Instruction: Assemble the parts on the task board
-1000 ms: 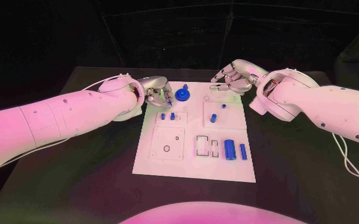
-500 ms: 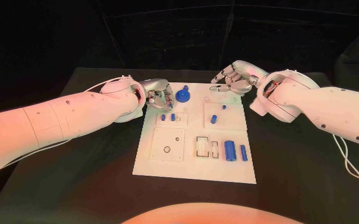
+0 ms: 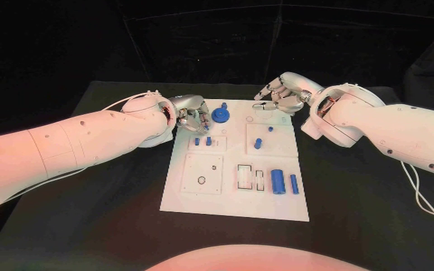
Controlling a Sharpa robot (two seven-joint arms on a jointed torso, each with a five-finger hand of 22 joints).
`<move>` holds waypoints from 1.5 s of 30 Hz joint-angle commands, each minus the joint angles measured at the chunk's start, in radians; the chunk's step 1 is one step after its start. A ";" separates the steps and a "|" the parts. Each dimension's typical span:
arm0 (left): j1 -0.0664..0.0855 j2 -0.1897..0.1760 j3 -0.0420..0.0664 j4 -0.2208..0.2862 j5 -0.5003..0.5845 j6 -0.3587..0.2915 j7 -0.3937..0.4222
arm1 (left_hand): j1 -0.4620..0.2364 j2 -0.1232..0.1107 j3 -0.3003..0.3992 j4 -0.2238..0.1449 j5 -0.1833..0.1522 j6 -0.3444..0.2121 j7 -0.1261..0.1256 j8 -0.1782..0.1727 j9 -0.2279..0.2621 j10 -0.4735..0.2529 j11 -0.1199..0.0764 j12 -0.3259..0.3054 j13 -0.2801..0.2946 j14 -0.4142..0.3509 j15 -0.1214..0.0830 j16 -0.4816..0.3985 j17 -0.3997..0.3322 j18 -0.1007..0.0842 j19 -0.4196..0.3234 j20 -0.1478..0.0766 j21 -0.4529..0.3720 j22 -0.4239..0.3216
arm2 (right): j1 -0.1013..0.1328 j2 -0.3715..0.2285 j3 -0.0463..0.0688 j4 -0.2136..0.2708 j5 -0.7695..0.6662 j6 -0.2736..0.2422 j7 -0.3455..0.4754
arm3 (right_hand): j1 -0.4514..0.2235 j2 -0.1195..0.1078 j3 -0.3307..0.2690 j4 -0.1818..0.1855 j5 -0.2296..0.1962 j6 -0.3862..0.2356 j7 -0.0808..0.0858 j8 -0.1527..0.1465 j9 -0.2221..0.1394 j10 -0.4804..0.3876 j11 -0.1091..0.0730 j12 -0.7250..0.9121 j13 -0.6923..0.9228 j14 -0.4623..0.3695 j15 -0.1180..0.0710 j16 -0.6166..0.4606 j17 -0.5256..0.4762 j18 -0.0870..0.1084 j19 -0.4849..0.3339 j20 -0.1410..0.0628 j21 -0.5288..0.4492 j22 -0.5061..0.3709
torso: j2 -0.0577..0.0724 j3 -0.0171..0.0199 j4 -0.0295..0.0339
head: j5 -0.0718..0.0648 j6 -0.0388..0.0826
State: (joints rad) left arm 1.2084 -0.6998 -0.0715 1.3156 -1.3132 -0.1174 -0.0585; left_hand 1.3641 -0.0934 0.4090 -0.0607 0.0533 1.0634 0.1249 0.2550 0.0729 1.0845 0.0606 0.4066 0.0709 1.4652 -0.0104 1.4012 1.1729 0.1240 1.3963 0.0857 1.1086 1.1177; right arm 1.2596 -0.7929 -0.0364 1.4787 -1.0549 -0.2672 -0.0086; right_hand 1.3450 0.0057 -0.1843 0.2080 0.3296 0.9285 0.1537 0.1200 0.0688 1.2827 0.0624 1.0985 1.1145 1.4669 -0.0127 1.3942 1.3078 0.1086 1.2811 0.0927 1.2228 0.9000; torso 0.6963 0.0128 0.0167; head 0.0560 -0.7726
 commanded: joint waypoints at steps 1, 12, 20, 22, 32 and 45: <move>0.000 0.002 0.000 -0.002 0.004 0.016 -0.007 | -0.013 0.000 0.009 0.000 -0.001 0.002 0.002 -0.009 -0.001 0.007 0.001 -0.010 -0.002 0.013 -0.007 0.001 -0.004 -0.016 0.002 -0.001 0.003 0.001 | 0.002 0.001 0.000 0.001 0.002 -0.008 0.003 | 0.001 0.009 -0.005 -0.003 0.005 -0.002 -0.003 0.003 0.000 0.001 -0.001 0.003 0.000 0.048 -0.004 -0.005 0.005 0.014 0.003 -0.003 -0.004 -0.001 | 0.000 -0.0001 -0.0001 | 0.001 0.000; 0.000 0.001 0.000 -0.002 0.004 0.031 -0.020 | -0.039 -0.027 0.023 0.001 -0.001 -0.069 0.025 -0.074 -0.008 -0.037 0.025 -0.062 -0.006 0.005 0.012 -0.008 -0.030 -0.015 -0.009 0.012 -0.008 -0.004 | 0.002 0.000 0.000 0.000 0.002 -0.001 -0.001 | 0.003 0.010 -0.006 -0.004 0.006 -0.003 -0.003 0.004 0.000 -0.001 -0.001 0.001 -0.002 0.047 -0.004 -0.007 0.003 0.015 0.002 -0.004 -0.006 -0.003 | -0.001 0.0000 0.0004 | -0.001 0.000; 0.000 -0.002 0.000 0.001 0.004 0.028 -0.012 | -0.047 -0.040 0.023 0.000 -0.001 -0.079 0.027 -0.087 -0.007 -0.050 0.029 -0.077 -0.005 0.002 0.016 -0.011 -0.040 -0.013 -0.014 0.017 -0.015 -0.008 | 0.002 0.000 0.000 -0.001 0.002 0.000 -0.002 | 0.003 0.010 -0.006 -0.004 0.006 -0.003 -0.003 0.004 0.000 -0.001 -0.001 0.001 -0.002 0.047 -0.004 -0.007 0.003 0.015 0.002 -0.004 -0.006 -0.003 | -0.001 0.0002 0.0007 | 0.000 0.001; 0.000 -0.003 0.000 0.000 0.004 0.027 -0.011 | -0.049 -0.044 0.022 0.000 -0.001 -0.084 0.029 -0.093 -0.007 -0.060 0.032 -0.084 -0.006 -0.001 0.018 -0.014 -0.047 -0.011 -0.018 0.019 -0.022 -0.014 | 0.002 0.000 0.000 -0.002 0.002 0.002 -0.005 | 0.003 0.010 -0.006 -0.004 0.006 -0.003 -0.003 0.004 0.000 -0.001 -0.001 0.001 -0.002 0.047 -0.004 -0.007 0.003 0.015 0.002 -0.004 -0.006 -0.004 | -0.001 0.0001 0.0008 | -0.001 0.002; 0.000 -0.030 0.001 0.005 0.026 -0.020 0.011 | -0.059 -0.060 0.002 0.001 -0.002 -0.139 0.040 -0.135 -0.009 -0.144 0.048 -0.131 -0.008 -0.020 0.031 -0.037 -0.103 0.014 -0.072 0.033 -0.139 -0.115 | 0.002 -0.009 0.000 -0.010 -0.086 0.044 -0.059 | 0.096 0.023 0.006 -0.040 -0.004 0.013 -0.004 0.015 0.002 -0.246 -0.002 -0.389 -0.341 0.014 -0.007 -0.105 -0.109 0.046 -0.083 -0.006 -0.127 -0.193 | -0.001 -0.0009 0.0015 | -0.003 0.006; 0.005 -0.101 0.001 0.033 0.845 -0.134 0.411 | -0.018 0.017 -0.026 0.057 0.007 -0.060 0.052 -0.091 0.012 -0.113 0.051 -0.034 0.034 -0.207 0.035 -0.290 -0.551 0.061 -0.214 0.044 -0.466 -0.378 | -0.007 -0.031 -0.001 0.003 -0.531 0.110 -0.116 | 0.249 0.019 0.057 -0.065 -0.098 0.107 -0.019 0.007 -0.002 -0.204 0.001 -0.815 -0.781 0.026 -0.005 -0.148 -0.150 0.042 -0.044 -0.005 -0.139 -0.191 | 0.000 -0.0003 -0.0013 | -0.038 0.030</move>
State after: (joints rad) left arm 1.2108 -0.7983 -0.0712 1.3410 -0.8592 -0.2073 0.1553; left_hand 1.3475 -0.0832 0.3793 -0.0030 0.0554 0.9941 0.1784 0.1586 0.0832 0.9582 0.1143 0.3646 0.1025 1.2645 0.0251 1.1147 0.6287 0.1706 1.1853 0.1320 0.6465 0.7409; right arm 1.2534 -0.8223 -0.0367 1.4773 -1.4049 -0.1944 -0.0915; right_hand 1.5858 0.0255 -0.1311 0.1419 0.2371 1.0308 0.1343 0.1297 0.0676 1.0742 0.0646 0.2894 0.3414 1.4669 -0.0127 1.2421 1.1568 0.1480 1.2297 0.0872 1.0777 0.7081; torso 0.6946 0.0123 0.0167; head 0.0274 -0.7457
